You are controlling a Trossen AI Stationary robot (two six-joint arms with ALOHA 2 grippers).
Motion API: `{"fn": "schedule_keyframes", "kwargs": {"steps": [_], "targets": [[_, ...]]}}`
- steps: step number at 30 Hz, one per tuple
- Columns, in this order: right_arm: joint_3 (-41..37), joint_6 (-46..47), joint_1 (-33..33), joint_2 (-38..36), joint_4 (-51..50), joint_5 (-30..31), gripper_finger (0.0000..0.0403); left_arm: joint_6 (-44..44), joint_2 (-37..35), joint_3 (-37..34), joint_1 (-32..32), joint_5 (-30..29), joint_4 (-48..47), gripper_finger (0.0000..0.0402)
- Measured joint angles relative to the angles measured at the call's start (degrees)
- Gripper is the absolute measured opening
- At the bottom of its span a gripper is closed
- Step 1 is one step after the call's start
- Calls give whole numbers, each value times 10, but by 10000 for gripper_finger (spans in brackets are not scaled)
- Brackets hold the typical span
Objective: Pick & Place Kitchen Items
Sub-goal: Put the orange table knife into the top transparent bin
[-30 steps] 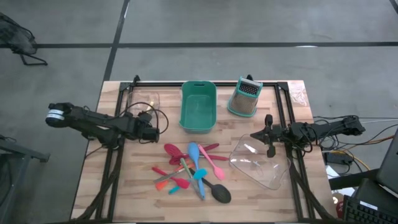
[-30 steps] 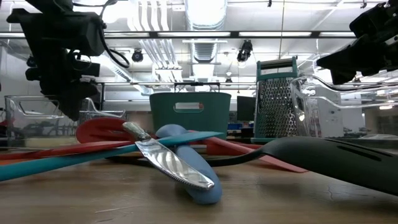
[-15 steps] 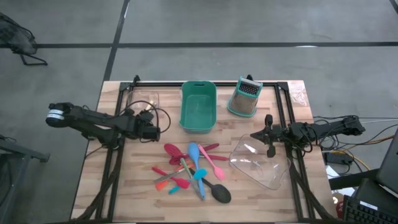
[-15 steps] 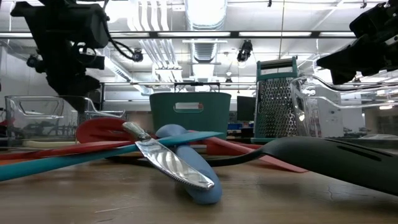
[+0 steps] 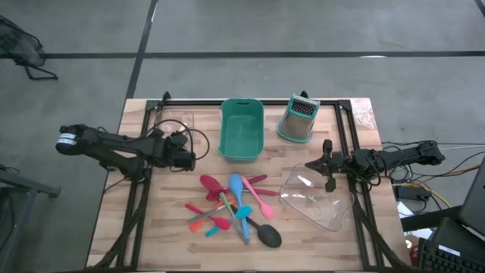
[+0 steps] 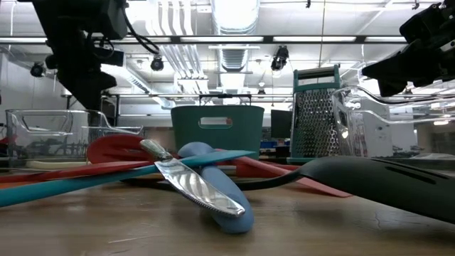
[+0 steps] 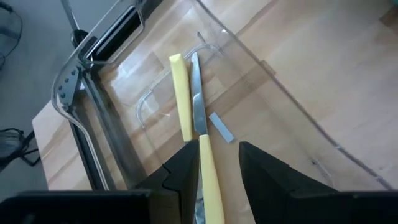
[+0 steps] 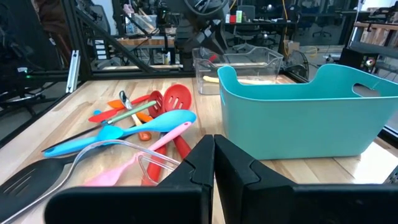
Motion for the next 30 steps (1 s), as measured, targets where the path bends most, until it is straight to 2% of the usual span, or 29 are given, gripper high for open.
{"fn": "schedule_keyframes", "kwargs": {"steps": [11,18,30], "targets": [[0,0,0,0,0,0,8,8,0,40,-52,-22,-5,120],[0,1,0,0,0,0,8,-1,0,71,-127,-56,0,120],[0,1,0,0,0,0,8,1,0,74,-251,-99,82,120]]}}
